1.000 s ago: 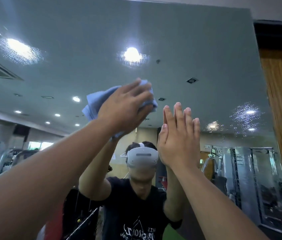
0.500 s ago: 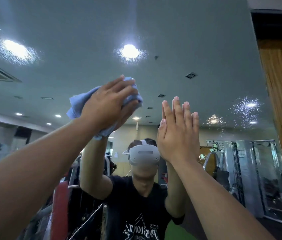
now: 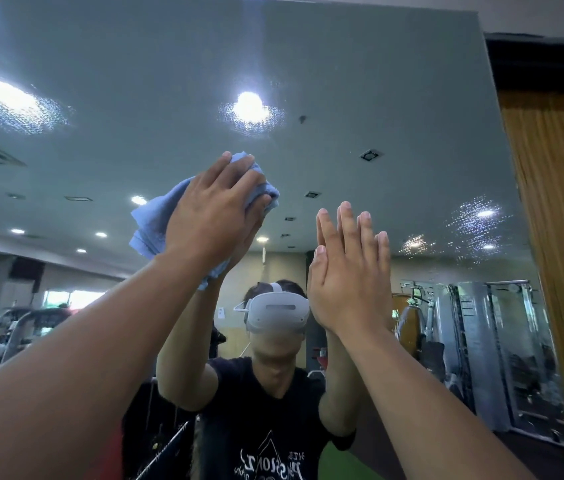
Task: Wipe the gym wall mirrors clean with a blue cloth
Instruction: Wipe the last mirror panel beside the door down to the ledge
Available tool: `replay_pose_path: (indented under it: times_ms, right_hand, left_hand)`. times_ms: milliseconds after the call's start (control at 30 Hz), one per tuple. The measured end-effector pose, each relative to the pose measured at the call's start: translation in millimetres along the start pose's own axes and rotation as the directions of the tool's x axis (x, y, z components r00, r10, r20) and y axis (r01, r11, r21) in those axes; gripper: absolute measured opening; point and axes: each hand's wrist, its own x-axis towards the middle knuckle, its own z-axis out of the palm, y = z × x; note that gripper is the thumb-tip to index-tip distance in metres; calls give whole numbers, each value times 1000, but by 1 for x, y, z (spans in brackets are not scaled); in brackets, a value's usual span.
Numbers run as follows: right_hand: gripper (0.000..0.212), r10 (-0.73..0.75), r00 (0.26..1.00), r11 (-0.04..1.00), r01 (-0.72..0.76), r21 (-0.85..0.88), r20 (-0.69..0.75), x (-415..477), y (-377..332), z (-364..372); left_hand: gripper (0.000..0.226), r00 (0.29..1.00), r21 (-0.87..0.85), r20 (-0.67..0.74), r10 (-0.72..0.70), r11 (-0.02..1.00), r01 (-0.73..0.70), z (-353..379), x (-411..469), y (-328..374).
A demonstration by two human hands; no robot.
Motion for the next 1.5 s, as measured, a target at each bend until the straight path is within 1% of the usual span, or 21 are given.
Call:
replay_pose_path:
  times_ms: [167,367,567,633,800,867,1033,1100,1267,1367,1433,1500]
  right_hand:
    - [58,7,1000,1000,-7,-14,-18,0,-1,-1]
    - [58,15,1000,1000,-15,-21,-7,-1,0,-1]
    - [60,31,998,999,-30,-18,60,-1,-4,-9]
    - [60,19,998,999,-17,-39,67,0,-3,-12]
    - [56,-33,998,996,38,-85,57,5,3,-21]
    - [56,-45,996,995,52,-89,77,6,7,-26]
    - [56,-40,998,989,47,-142,51,12,40,-36]
    - [55,-37,998,985,45,-168,52,13,61,-38]
    - [55,-21,998,983,31,-179,55,9,106,-41]
    - [58,-4,997,988,16,-153,78,0,132,-43]
    - [61,6,992,994,7,-105,126,-6,143,-43]
    - [60,27,992,997,-19,-71,122,-10,149,-36]
  left_hand:
    - [28,1000,-7,24,11,1000,-11,-2,0,-2]
    - [32,994,-50,113,9,999,-3,-3,-1,-5]
    - [38,980,-223,198,23,974,23,-12,0,-12]
    - [40,974,-254,223,36,967,22,-13,-2,-14]
    - [33,972,-236,195,127,968,-79,-10,-2,-20]
    - [34,972,-201,196,133,975,-92,-9,-1,-21]
    - [40,982,-94,141,126,989,-113,-1,0,-16]
    - [40,988,-89,128,90,993,-79,2,6,-10]
    - [29,996,-88,61,-61,994,66,16,37,10]
    - [29,980,-55,61,-188,980,191,27,67,26]
    - [31,970,-35,63,-236,971,238,35,88,38]
    - [33,963,-23,87,-255,966,258,44,108,51]
